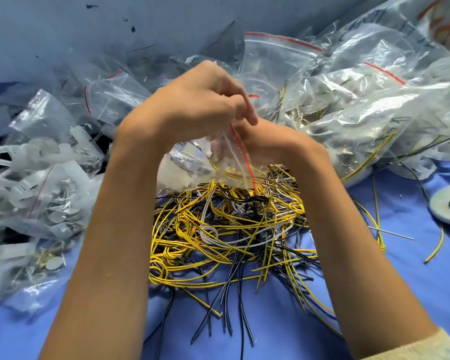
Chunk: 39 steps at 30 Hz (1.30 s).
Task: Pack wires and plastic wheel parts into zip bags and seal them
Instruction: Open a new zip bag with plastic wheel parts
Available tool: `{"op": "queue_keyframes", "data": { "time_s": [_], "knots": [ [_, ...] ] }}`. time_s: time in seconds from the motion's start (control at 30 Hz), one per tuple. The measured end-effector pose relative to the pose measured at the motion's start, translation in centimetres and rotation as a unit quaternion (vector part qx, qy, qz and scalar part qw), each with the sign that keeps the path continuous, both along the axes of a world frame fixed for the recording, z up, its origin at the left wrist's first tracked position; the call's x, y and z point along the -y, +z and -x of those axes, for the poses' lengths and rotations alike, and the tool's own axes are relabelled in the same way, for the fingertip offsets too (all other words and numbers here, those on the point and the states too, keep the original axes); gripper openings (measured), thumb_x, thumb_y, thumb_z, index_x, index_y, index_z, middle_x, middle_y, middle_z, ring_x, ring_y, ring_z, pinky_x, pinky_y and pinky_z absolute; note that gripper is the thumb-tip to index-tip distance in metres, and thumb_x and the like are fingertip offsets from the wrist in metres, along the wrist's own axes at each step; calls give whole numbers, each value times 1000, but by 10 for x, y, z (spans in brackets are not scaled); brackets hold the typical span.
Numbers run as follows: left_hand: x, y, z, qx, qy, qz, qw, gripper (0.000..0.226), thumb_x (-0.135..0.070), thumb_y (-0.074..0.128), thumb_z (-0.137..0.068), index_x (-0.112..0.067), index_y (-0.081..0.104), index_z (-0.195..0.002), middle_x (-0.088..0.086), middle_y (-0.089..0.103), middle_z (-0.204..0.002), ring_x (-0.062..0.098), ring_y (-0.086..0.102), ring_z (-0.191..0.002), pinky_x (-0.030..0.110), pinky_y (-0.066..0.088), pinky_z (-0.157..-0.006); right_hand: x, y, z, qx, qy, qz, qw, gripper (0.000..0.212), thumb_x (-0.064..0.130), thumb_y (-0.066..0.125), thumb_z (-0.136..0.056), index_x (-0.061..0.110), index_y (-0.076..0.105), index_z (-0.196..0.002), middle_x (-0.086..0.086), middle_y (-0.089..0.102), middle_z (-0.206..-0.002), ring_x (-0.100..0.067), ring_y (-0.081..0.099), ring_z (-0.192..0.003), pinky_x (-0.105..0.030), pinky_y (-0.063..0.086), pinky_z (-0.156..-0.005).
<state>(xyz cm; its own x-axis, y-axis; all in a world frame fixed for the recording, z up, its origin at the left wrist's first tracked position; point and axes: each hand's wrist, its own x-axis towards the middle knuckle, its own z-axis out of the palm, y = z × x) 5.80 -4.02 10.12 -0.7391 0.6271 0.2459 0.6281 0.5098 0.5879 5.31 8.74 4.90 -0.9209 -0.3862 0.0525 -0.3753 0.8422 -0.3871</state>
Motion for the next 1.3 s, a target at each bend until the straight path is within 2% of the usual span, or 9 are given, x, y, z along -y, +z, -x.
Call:
{"op": "queue_keyframes", "data": {
  "time_s": [0.1,0.17,0.37,0.47,0.63,0.77,0.93,1.13,1.3],
  "knots": [
    [3,-4,8,-1,40,3,999,28,-24,43,-64,-27,71,-67,26,64,-83,29,47,-67,41,46,-65,-13,7,1,55,-32,-13,998,30,37,54,-94,14,62,-112,6,62,-94,-15,59,-90,-30,46,-79],
    [4,-7,15,-5,65,-3,998,26,-22,47,-72,-25,73,-71,16,63,-70,18,45,-61,32,39,-58,-21,14,-2,54,-49,-14,997,41,45,57,-89,20,61,-122,10,65,-101,-6,57,-87,-24,40,-73],
    [2,-15,27,-29,121,-29,992,33,-10,49,-82,-29,66,-61,9,48,-55,11,35,-45,23,31,-47,-27,19,-5,52,-24,52,997,44,36,58,-91,21,56,-132,14,61,-124,1,55,-110,-24,42,-99],
    [1,-19,30,-27,125,-42,991,34,-8,49,-83,-29,65,-63,5,46,-50,9,36,-40,17,29,-42,-23,12,-3,98,15,102,990,32,20,51,-97,12,59,-127,34,56,-88,21,47,-77,-2,36,-75],
    [1,-22,35,-30,163,-103,981,33,-9,50,-83,-30,67,-65,-2,47,-48,5,39,-40,14,28,-40,-22,17,-1,-49,-30,208,976,17,9,57,-92,11,72,-102,17,68,-75,8,57,-64,-10,46,-61],
    [6,-25,41,-48,218,-119,967,29,-14,49,-80,-29,70,-66,-10,56,-57,14,52,-62,20,39,-59,-32,23,-2,-134,-114,175,969,17,31,62,-89,16,68,-94,0,69,-87,-6,61,-72,-21,49,-62],
    [6,-24,38,-44,251,-129,958,30,-17,42,-75,-28,68,-65,-11,58,-59,35,59,-81,39,51,-67,-40,22,-14,126,-112,61,984,71,61,64,-71,31,45,-133,11,61,-116,-10,64,-90,-34,54,-82],
    [7,-24,35,-70,334,-134,930,39,-28,38,-67,-20,74,-76,13,67,-88,47,56,-89,43,51,-71,-29,14,-7,139,-71,204,966,46,22,59,-92,14,45,-134,-4,64,-94,-15,70,-68,-26,58,-65],
    [5,-22,32,-58,303,-132,942,34,-28,37,-66,-26,71,-68,1,63,-81,42,59,-90,41,52,-76,-19,21,-10,172,-96,242,950,48,43,41,-97,4,53,-121,-12,58,-114,-26,70,-66,-32,60,-61]
  ]
}}
